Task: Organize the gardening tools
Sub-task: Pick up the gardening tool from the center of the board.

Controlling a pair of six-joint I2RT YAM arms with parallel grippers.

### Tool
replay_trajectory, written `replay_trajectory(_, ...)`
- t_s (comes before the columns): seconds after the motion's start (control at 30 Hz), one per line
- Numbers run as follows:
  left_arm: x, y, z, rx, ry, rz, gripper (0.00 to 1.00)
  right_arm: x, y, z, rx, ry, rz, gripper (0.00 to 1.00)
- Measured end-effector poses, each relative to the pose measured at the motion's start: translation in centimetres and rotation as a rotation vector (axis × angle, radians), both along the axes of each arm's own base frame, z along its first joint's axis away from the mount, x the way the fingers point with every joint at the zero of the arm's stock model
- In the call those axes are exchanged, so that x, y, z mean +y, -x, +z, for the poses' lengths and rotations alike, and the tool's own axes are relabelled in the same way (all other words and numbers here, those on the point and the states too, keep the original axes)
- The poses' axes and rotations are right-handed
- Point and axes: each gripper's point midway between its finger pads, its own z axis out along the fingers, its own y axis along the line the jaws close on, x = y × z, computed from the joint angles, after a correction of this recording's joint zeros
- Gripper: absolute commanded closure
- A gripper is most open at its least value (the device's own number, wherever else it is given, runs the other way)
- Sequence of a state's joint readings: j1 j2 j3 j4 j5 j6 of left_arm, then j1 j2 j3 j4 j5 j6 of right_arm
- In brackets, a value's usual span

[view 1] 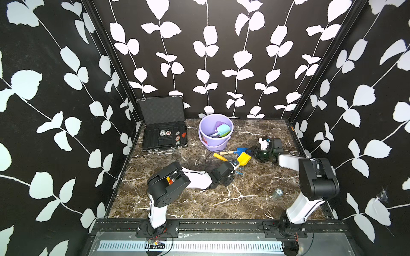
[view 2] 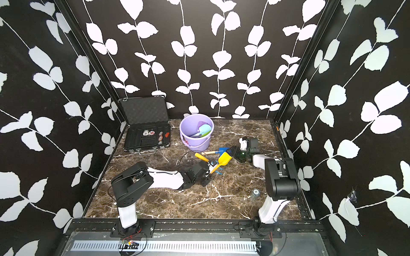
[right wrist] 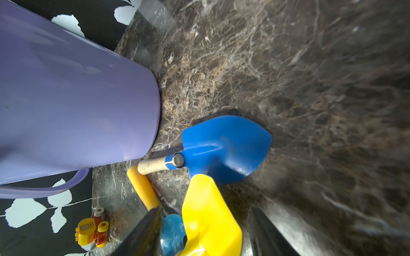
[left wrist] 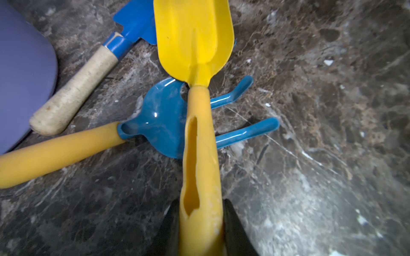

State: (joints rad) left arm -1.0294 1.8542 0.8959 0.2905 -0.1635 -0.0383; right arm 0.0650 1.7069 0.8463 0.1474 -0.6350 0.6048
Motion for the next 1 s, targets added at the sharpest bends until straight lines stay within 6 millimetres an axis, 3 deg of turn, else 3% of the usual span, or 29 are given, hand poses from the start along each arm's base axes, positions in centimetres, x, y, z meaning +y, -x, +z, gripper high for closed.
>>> replay_trajectory(0.47, 0.4, 0.7, 2.9, -0.164, 0.224, -0.045, 1.0, 0.8, 4.7, 7.0, -0.101, 0.095, 0.086, 0.33)
replay_trajectory(0.63, 0.0, 0.9, 4.0, -0.201, 0.285, -0.073, 1.0, 0.9, 5.9, 7.4, -0.087, 0.111, 0.111, 0.38)
replay_trajectory(1.0, -0.1, 1.7, 5.1, -0.255, 0.344, -0.128, 1.0, 2.0, 6.7, 7.4, -0.075, 0.112, 0.169, 0.63)
